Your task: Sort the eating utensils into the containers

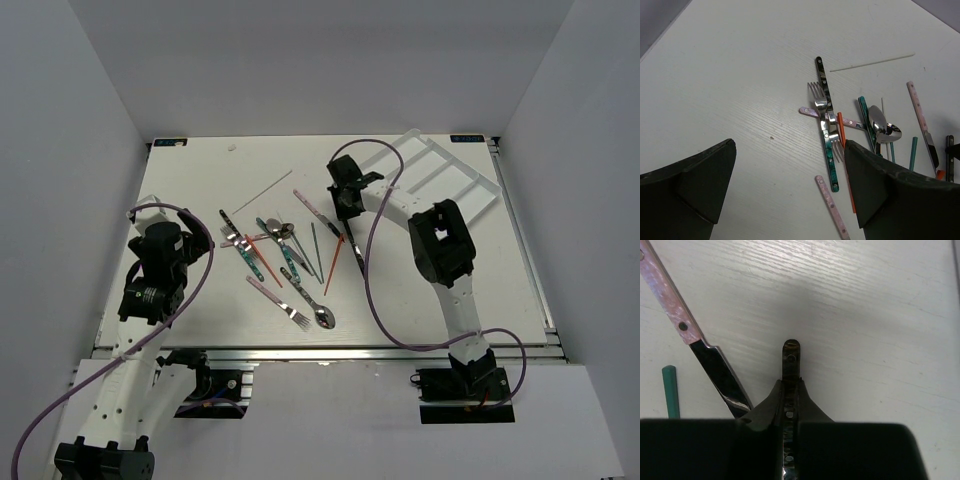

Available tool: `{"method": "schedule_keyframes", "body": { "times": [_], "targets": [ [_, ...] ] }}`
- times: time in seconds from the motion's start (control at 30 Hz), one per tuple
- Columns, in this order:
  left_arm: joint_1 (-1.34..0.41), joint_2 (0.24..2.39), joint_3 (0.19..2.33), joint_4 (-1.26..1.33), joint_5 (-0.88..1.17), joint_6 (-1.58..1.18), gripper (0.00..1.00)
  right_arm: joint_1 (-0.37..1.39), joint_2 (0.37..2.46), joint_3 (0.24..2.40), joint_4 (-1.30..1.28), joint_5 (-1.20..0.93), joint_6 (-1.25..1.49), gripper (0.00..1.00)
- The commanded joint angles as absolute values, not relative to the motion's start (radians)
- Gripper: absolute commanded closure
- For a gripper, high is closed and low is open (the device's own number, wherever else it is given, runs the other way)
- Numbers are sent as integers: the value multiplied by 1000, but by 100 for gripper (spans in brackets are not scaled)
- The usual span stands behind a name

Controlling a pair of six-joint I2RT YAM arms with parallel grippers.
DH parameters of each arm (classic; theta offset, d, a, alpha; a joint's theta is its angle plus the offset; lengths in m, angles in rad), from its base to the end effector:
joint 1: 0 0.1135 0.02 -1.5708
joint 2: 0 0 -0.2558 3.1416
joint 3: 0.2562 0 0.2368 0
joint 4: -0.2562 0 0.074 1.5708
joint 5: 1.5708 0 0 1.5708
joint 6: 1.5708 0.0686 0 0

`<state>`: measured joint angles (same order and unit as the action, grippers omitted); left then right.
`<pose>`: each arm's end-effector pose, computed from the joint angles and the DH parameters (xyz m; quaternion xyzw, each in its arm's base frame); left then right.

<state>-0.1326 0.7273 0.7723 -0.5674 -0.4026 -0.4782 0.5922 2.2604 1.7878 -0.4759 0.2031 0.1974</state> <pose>0.1759 0.0037 0.2854 -0.2444 0.8184 0.0176 0.5198 0.4195 0.2656 0.1453 -0.1553 0.9348 0.0281 0.3183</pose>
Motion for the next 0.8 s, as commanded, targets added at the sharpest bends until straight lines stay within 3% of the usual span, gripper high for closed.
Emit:
{"method": "schedule_keyframes", "body": {
  "times": [0.0, 0.17, 0.37, 0.47, 0.77],
  "targets": [
    [-127, 716, 784, -560, -393, -468, 2, 566, 2129, 1778, -512, 239, 221, 100],
    [-126, 707, 782, -560, -391, -469, 2, 436, 1893, 1688, -457, 308, 293, 100],
    [-127, 699, 779, -557, -388, -468, 2, 111, 1749, 1519, -343, 429, 504, 100],
    [-127, 704, 779, -557, -384, -468, 2, -45, 1762, 1488, -290, 465, 590, 100],
    [-132, 701, 776, -555, -383, -469, 2, -130, 1948, 1669, -302, 474, 637, 100]
  ]
}}
